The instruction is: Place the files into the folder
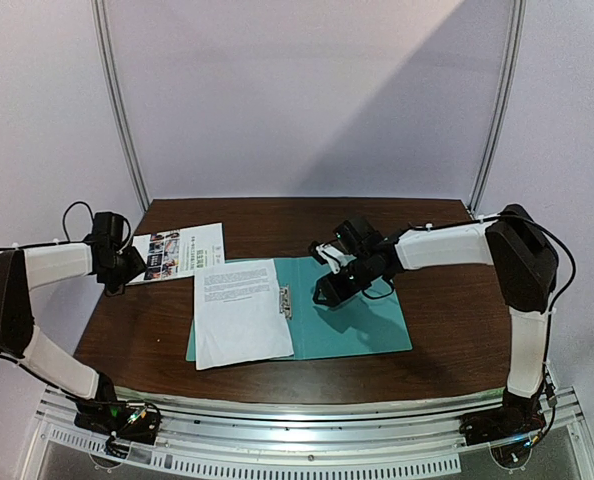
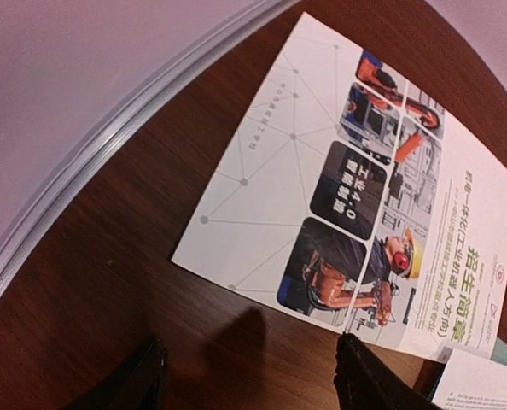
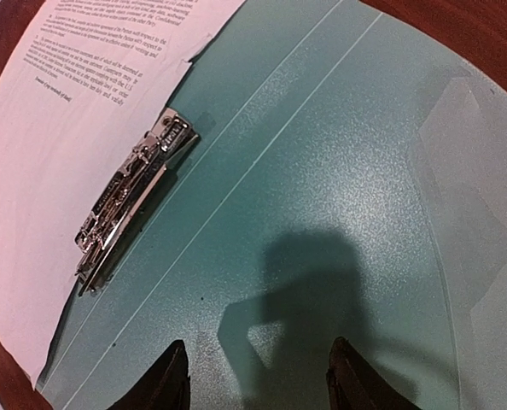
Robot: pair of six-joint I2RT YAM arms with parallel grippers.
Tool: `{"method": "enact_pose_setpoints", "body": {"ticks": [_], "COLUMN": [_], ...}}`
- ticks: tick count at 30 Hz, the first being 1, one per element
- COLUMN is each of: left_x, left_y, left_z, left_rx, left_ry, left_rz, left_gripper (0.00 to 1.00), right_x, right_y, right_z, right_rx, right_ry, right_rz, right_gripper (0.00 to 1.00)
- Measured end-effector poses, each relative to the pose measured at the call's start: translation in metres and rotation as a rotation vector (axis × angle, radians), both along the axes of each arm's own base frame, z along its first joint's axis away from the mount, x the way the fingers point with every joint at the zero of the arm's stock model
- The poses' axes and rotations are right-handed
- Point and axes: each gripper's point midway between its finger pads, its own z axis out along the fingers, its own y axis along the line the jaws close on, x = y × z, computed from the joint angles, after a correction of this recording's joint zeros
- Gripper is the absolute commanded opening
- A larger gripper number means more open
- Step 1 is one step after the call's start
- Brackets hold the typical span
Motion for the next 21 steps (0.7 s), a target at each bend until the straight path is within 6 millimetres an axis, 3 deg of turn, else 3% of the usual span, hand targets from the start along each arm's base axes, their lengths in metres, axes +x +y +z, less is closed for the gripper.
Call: {"method": "enact_pose_setpoints", "body": {"ticks": [3, 7, 11, 21], "left_x": [-0.003, -0.016, -0.019, 0.006], "left_y": [0.017, 0.034, 0.037, 0.032], "left_z": [-0.004, -0.023, -0.043, -0.039], "left_rx": [-0.045, -0.133, -0.231, -0.345], "left_ry": [-0.015, -0.026, -0.053, -0.208], "left_rz": [0.061, 0.132, 0.147, 0.132], "left_gripper": [0.67, 0.65, 0.63, 0.59], "right_x": [-0.002, -0.004, -0.004, -0.004], "right_y": [-0.003, -0.005, -0.005, -0.005], "right_z": [-0.003, -0.005, -0.005, -0.005], "right_rx": [-0.006, -0.011, -0.009, -0.009], "right_ry": [0.0, 0.002, -0.001, -0.001], "right_rz": [-0.002, -0.001, -0.001, -0.001], "right_gripper": [0.57, 0.57, 0.57, 0.58]}}
